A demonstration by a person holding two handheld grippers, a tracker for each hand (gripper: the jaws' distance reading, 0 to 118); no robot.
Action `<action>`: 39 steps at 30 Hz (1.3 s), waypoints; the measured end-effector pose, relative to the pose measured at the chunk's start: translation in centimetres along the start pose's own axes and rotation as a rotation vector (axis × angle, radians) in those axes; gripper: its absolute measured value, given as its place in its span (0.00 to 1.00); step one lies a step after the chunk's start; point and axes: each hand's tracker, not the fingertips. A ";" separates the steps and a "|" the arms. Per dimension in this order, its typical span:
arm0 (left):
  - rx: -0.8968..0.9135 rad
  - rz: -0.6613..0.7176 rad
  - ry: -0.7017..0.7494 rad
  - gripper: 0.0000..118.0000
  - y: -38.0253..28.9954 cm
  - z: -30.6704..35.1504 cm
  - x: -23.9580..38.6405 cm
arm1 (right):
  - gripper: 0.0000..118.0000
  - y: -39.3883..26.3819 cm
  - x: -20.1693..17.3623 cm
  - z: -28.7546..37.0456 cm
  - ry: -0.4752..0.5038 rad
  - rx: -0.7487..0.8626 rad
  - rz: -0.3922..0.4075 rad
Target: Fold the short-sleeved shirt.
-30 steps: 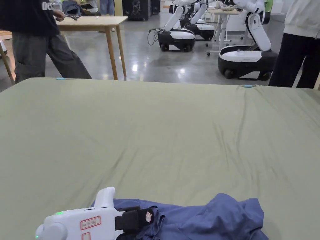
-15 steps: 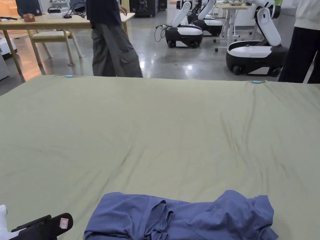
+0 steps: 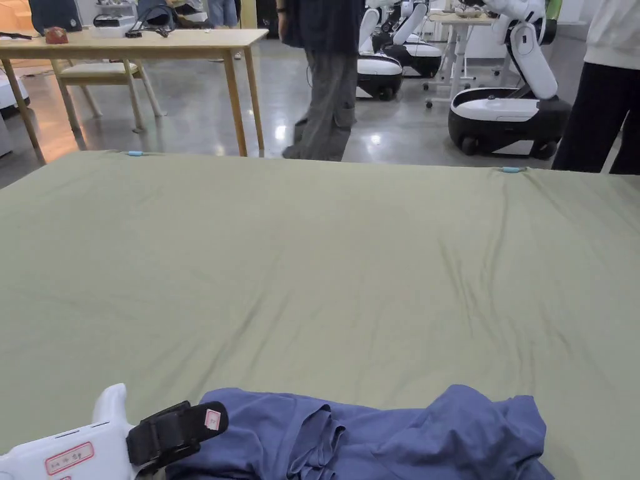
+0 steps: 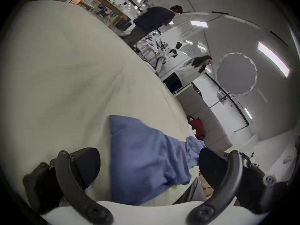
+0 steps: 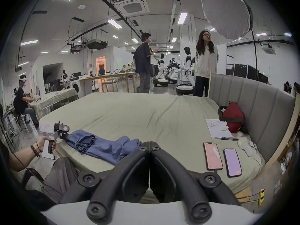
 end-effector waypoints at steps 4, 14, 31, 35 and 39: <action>-0.070 0.020 -0.037 1.00 -0.4 -2.7 1.1 | 0.00 -0.2 0.2 -0.1 0.000 -0.008 -0.010; -0.066 -0.108 0.121 0.17 -0.5 -1.1 2.2 | 0.00 -0.4 -0.2 -0.2 0.004 -0.031 0.008; 0.045 -0.159 0.238 0.17 2.6 4.3 9.8 | 0.00 -0.8 0.2 0.2 -0.005 -0.032 -0.007; -0.033 -0.248 0.228 0.17 1.4 -1.1 14.7 | 0.00 -1.0 0.4 0.6 -0.005 -0.034 -0.004; -0.174 -0.320 0.237 0.18 -0.9 -8.5 16.6 | 0.00 -1.5 1.0 1.4 -0.018 -0.031 -0.016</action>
